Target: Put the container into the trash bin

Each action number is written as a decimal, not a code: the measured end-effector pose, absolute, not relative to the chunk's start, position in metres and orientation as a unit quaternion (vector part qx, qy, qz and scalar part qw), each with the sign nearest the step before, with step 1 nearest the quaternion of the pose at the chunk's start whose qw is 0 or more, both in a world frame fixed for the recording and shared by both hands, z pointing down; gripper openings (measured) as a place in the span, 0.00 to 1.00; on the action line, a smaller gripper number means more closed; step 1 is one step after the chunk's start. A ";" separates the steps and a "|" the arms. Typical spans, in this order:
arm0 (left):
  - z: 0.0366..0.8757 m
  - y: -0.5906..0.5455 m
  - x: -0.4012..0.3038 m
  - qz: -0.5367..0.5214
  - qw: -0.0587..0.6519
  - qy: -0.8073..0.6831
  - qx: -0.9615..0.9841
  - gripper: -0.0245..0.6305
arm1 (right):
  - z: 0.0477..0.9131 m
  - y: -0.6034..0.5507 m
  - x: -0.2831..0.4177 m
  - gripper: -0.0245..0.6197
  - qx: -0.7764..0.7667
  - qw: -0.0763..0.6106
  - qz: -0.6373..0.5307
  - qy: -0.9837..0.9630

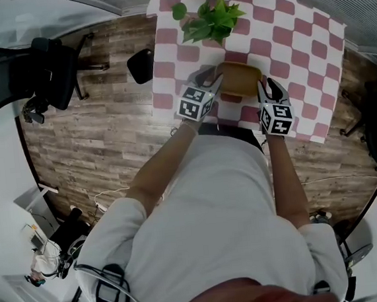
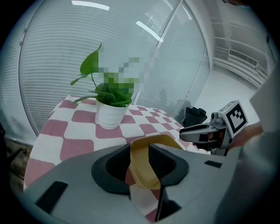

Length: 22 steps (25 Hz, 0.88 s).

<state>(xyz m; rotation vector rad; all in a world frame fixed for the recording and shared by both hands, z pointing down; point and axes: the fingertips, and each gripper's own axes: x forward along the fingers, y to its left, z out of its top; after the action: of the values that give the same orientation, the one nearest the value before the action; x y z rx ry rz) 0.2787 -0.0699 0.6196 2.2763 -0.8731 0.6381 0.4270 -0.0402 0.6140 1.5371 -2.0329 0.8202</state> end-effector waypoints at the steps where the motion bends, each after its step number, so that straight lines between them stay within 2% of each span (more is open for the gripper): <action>1: 0.623 -0.070 0.278 0.242 0.308 -0.332 0.858 0.22 | 0.620 -0.040 0.426 0.26 0.559 0.231 0.304 -0.736; 16: 0.665 -0.063 0.282 0.269 0.337 -0.333 0.839 0.26 | 0.666 -0.031 0.422 0.27 0.562 0.244 0.348 -0.710; 19: 0.670 -0.062 0.283 0.274 0.336 -0.330 0.838 0.23 | 0.670 -0.029 0.421 0.16 0.558 0.237 0.355 -0.711; 22: 0.672 -0.063 0.281 0.269 0.346 -0.340 0.832 0.20 | 0.671 -0.030 0.421 0.14 0.566 0.228 0.360 -0.706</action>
<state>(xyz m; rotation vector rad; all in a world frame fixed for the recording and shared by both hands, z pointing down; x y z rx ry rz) 0.2813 -0.0630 0.6725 2.1594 -0.8819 0.6992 0.4207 -0.0302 0.6710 1.5596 -1.9441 0.9915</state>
